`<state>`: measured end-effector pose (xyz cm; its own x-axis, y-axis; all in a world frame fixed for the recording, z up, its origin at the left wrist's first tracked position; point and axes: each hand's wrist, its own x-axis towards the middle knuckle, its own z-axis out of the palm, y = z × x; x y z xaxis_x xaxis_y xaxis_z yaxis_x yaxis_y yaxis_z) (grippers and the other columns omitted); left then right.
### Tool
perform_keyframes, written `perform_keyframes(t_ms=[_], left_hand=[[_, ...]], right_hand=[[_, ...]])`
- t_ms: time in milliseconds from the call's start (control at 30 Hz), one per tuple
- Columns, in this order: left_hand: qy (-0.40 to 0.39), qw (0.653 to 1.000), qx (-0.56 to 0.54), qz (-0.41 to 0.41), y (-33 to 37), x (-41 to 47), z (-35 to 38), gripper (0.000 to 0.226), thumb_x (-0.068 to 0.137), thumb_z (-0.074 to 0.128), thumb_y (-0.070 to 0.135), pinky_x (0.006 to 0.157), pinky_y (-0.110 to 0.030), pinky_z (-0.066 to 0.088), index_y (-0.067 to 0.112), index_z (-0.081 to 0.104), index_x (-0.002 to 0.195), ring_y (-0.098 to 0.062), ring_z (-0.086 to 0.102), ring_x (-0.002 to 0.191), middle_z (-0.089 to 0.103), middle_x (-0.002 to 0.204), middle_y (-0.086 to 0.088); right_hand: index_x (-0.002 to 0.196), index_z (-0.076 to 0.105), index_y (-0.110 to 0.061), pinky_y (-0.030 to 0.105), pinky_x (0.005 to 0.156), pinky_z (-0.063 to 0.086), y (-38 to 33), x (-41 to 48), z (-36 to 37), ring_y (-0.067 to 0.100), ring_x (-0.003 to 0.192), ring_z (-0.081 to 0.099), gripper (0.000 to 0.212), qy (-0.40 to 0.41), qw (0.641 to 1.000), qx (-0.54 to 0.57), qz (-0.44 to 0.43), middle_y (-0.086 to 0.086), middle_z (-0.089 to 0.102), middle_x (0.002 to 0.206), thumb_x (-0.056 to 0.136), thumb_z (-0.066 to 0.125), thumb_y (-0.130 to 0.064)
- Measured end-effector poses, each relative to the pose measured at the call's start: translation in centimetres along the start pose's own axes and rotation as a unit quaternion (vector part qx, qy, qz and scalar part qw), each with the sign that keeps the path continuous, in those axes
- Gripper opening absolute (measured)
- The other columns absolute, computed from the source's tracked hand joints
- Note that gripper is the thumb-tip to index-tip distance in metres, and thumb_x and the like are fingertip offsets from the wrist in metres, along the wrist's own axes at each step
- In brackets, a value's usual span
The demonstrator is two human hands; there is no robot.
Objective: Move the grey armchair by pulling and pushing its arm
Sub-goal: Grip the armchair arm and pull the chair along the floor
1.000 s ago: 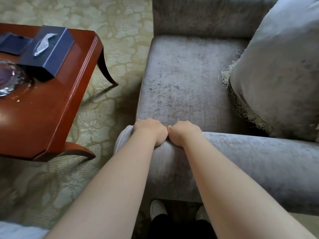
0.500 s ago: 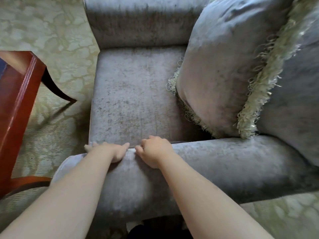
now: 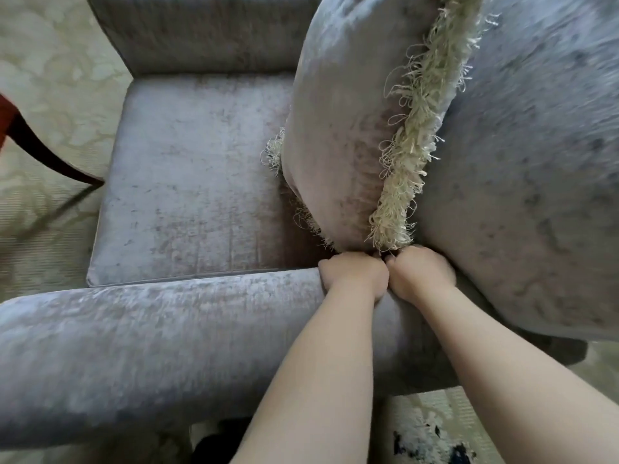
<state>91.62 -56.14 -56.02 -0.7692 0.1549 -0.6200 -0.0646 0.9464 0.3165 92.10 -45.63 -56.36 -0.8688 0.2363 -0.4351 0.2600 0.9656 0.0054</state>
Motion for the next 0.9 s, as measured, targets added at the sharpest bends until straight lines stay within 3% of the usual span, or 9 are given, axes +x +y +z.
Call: perform_keyframes(t_ms=[200, 433, 667, 900], left_hand=[[0.033, 0.999, -0.004, 0.006, 0.1, 0.6, 0.5, 0.041, 0.096, 0.027, 0.028, 0.078, -0.036, 0.036, 0.011, 0.062, 0.111, -0.031, 0.055, 0.11, 0.06, 0.123, -0.012], [0.023, 0.999, 0.021, -0.007, 0.0, -0.1, 0.9, 0.044, 0.094, 0.026, 0.026, 0.079, -0.036, 0.033, 0.009, 0.058, 0.119, -0.03, 0.052, 0.113, 0.056, 0.127, -0.013], [0.02, 0.998, 0.051, 0.002, -1.0, -1.8, 2.0, 0.043, 0.094, 0.029, 0.026, 0.086, -0.037, 0.04, 0.007, 0.058, 0.119, -0.03, 0.053, 0.113, 0.056, 0.127, -0.014], [0.027, 0.996, 0.077, 0.03, -1.1, -1.3, 2.4, 0.045, 0.095, 0.024, 0.027, 0.079, -0.036, 0.033, 0.011, 0.059, 0.118, -0.03, 0.053, 0.113, 0.058, 0.126, -0.01]], right_hand=[[0.128, 0.055, -0.021, 0.033, 0.086, 0.043, 0.0, 1.7, -0.6, 0.031, 0.115, 0.055, 0.054, -0.096, 0.995, 0.013, -0.02, 0.01, 0.056, 0.132, 0.089, 0.038, -0.055], [0.13, 0.054, -0.019, 0.032, 0.084, 0.041, 0.1, 0.6, -0.9, 0.03, 0.116, 0.054, 0.054, -0.08, 0.997, 0.003, -0.024, 0.009, 0.054, 0.133, 0.089, 0.037, -0.05], [0.127, 0.056, -0.018, 0.029, 0.076, 0.037, 0.0, -1.5, 0.4, 0.029, 0.116, 0.055, 0.052, -0.069, 0.998, -0.007, -0.011, 0.008, 0.056, 0.131, 0.088, 0.04, -0.049], [0.125, 0.058, -0.018, 0.031, 0.075, 0.037, 0.3, -1.5, 0.6, 0.029, 0.112, 0.057, 0.054, -0.083, 0.996, 0.003, -0.026, 0.01, 0.059, 0.127, 0.09, 0.033, -0.051]])
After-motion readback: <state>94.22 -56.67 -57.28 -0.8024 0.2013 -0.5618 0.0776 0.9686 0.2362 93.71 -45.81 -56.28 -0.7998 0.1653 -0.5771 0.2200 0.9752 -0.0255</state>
